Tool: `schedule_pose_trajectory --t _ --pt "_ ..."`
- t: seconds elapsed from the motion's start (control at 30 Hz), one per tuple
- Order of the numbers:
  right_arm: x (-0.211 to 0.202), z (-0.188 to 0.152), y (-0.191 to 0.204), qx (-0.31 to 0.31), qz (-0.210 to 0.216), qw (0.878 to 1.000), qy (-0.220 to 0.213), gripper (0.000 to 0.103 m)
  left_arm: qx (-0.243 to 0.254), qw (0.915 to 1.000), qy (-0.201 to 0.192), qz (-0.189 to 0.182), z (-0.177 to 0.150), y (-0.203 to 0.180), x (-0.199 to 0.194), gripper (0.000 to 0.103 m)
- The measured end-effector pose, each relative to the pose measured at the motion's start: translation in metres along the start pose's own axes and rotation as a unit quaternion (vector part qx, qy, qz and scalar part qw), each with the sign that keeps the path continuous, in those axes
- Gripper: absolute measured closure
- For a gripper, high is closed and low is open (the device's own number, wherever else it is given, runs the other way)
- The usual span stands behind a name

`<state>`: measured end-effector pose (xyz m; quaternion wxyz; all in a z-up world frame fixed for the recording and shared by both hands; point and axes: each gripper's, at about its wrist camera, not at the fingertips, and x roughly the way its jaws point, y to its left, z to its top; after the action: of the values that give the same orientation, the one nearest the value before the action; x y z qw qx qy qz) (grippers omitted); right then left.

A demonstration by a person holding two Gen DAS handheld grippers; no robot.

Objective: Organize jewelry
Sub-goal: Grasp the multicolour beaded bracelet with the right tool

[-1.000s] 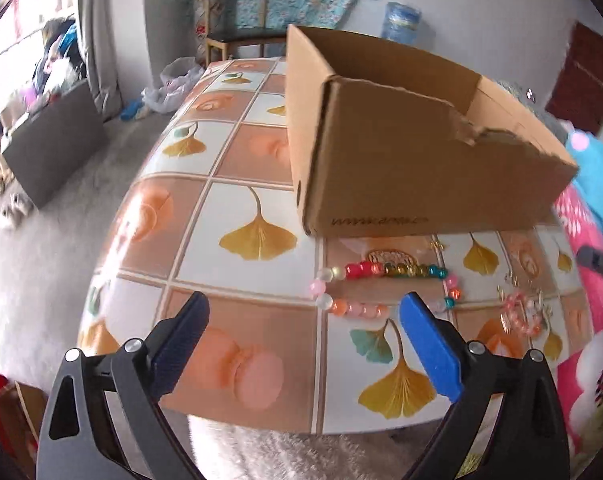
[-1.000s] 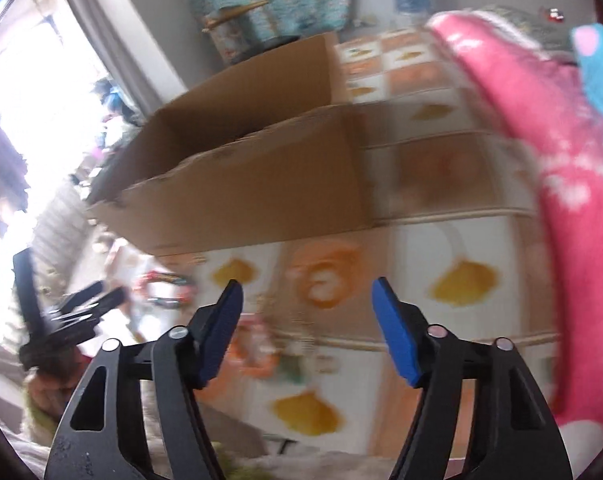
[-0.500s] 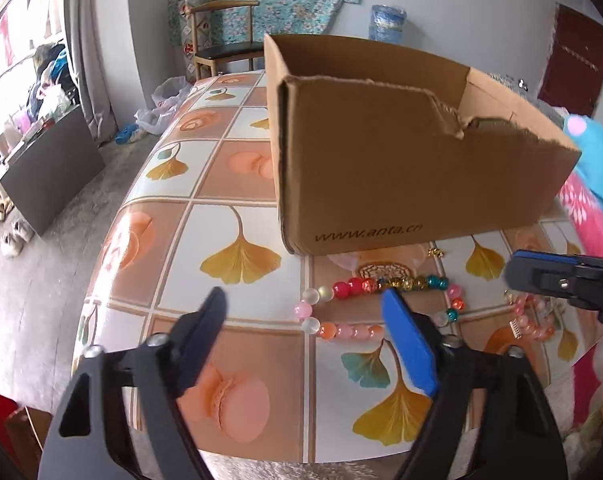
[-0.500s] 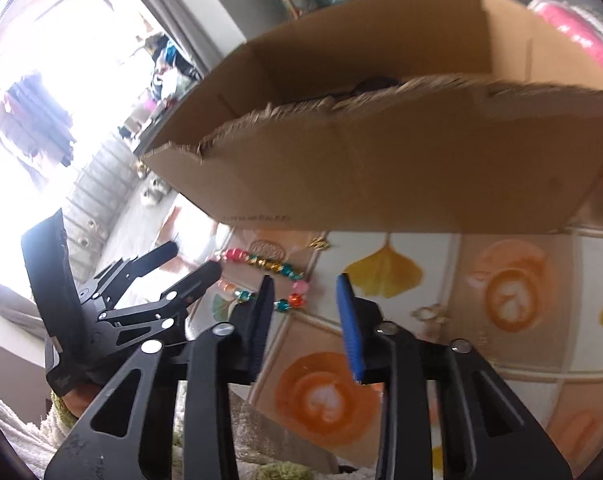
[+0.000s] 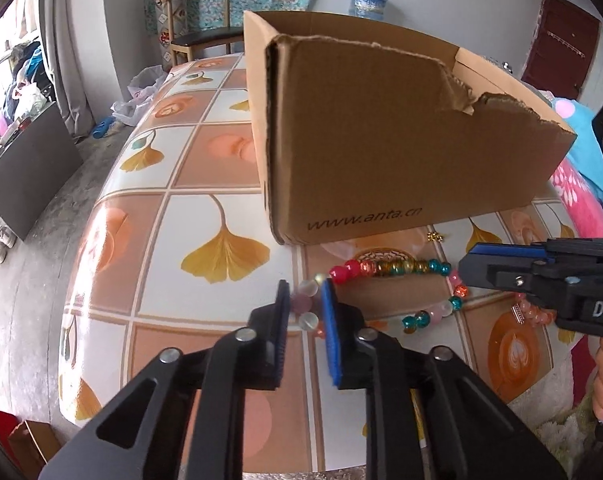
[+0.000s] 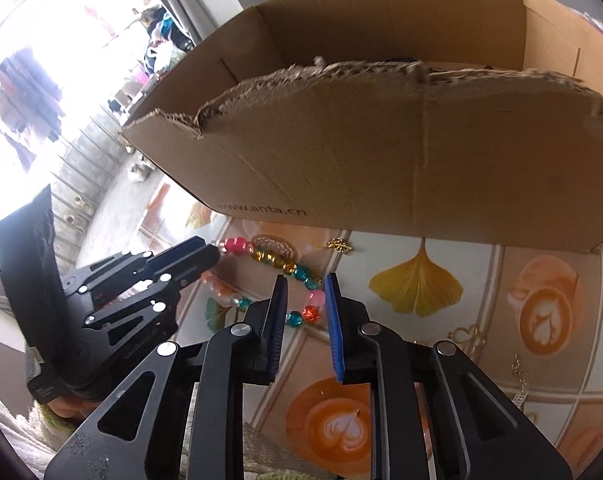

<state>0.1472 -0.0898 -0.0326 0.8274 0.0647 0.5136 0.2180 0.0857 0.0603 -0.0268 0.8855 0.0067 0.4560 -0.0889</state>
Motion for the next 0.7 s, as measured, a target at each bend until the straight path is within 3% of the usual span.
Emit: schedule_pose_trajectory --t 0.23,0.7 --pt "0.019 0.002 0.017 -0.020 -0.033 0.999 0.021 0.089 0.010 0.9999 0.004 -0.003 0.001 -0.001 0.001 0.091" --pt "0.029 -0.012 0.038 -0.050 -0.062 0.997 0.009 0.095 0.002 0.9997 0.019 -0.013 0.004 0.002 0.002 0.090"
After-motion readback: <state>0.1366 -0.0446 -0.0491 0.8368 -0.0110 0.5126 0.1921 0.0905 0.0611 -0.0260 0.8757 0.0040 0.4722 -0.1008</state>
